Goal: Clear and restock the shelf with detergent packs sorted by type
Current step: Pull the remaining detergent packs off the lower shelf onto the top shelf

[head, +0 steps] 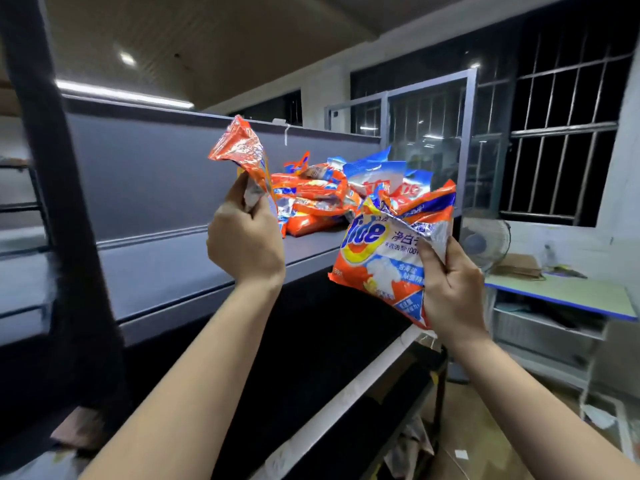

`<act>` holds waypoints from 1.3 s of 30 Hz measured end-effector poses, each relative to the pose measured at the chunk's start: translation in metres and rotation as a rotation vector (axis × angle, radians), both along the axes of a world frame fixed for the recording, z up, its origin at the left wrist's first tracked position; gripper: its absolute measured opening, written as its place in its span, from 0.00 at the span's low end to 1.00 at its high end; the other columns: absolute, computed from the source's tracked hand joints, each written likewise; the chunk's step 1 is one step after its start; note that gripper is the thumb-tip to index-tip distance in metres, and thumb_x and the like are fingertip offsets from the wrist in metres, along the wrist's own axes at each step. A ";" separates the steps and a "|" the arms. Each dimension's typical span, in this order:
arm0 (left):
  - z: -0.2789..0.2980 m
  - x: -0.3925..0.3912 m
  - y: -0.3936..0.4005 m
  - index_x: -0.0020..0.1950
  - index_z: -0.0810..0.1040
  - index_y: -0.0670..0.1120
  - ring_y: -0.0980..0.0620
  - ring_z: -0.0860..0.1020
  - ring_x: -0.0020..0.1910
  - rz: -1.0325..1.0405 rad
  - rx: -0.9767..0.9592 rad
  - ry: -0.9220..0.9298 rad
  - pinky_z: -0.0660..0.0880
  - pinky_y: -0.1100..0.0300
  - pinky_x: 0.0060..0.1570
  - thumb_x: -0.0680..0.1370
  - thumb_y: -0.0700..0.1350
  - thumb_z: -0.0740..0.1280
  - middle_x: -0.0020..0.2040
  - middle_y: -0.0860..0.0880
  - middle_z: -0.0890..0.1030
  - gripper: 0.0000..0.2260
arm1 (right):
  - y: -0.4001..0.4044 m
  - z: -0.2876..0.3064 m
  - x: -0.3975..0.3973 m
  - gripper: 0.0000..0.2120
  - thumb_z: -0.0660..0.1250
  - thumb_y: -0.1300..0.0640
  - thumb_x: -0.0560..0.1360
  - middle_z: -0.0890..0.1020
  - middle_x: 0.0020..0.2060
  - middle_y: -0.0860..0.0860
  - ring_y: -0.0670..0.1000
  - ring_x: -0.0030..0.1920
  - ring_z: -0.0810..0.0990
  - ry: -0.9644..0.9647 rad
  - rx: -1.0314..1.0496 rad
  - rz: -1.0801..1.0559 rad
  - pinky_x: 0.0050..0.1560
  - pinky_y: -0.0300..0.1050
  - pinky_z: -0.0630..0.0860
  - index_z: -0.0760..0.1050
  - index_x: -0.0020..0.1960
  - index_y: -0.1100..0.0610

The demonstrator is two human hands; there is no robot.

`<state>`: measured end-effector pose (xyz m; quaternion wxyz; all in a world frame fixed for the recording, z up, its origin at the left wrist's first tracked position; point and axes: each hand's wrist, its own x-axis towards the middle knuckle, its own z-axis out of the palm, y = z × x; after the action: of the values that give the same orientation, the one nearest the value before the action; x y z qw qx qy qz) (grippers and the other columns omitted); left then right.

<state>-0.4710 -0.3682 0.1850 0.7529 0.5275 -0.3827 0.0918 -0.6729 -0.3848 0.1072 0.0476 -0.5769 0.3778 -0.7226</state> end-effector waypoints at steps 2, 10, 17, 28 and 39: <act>0.007 -0.002 -0.033 0.56 0.81 0.52 0.41 0.76 0.46 0.015 0.014 -0.013 0.61 0.59 0.38 0.80 0.52 0.59 0.46 0.43 0.82 0.13 | -0.028 0.010 -0.007 0.14 0.61 0.47 0.77 0.81 0.40 0.43 0.46 0.42 0.81 -0.013 -0.031 -0.012 0.46 0.57 0.78 0.78 0.57 0.52; 0.033 0.005 -0.143 0.60 0.79 0.51 0.36 0.74 0.55 0.158 0.197 -0.088 0.66 0.54 0.45 0.81 0.51 0.58 0.56 0.40 0.80 0.14 | -0.141 0.031 -0.033 0.13 0.62 0.52 0.79 0.80 0.44 0.41 0.42 0.46 0.79 -0.019 -0.097 0.019 0.51 0.51 0.78 0.77 0.60 0.55; 0.059 0.016 -0.253 0.58 0.78 0.46 0.36 0.74 0.54 0.394 0.237 -0.222 0.69 0.51 0.48 0.80 0.48 0.58 0.55 0.40 0.79 0.13 | -0.250 0.051 -0.059 0.15 0.62 0.46 0.77 0.81 0.44 0.37 0.41 0.47 0.81 -0.060 -0.171 0.143 0.50 0.47 0.78 0.78 0.58 0.52; 0.017 0.031 -0.382 0.59 0.74 0.53 0.41 0.75 0.59 0.357 1.014 -0.590 0.68 0.49 0.59 0.77 0.54 0.54 0.55 0.45 0.80 0.15 | -0.403 0.117 -0.058 0.14 0.61 0.54 0.79 0.83 0.41 0.54 0.46 0.40 0.77 -0.039 -0.393 0.133 0.42 0.47 0.74 0.79 0.53 0.64; 0.014 0.039 -0.389 0.45 0.71 0.51 0.44 0.75 0.55 0.445 1.013 -0.679 0.66 0.53 0.49 0.75 0.54 0.57 0.51 0.47 0.80 0.08 | -0.493 0.171 0.089 0.20 0.66 0.62 0.72 0.76 0.64 0.56 0.61 0.64 0.73 0.866 -0.484 0.188 0.64 0.60 0.68 0.76 0.64 0.56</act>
<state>-0.4321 -0.7572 0.1993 0.2111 0.8256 -0.4768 0.2156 -0.5844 -0.8781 0.2781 -0.1836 -0.8497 0.1308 -0.4766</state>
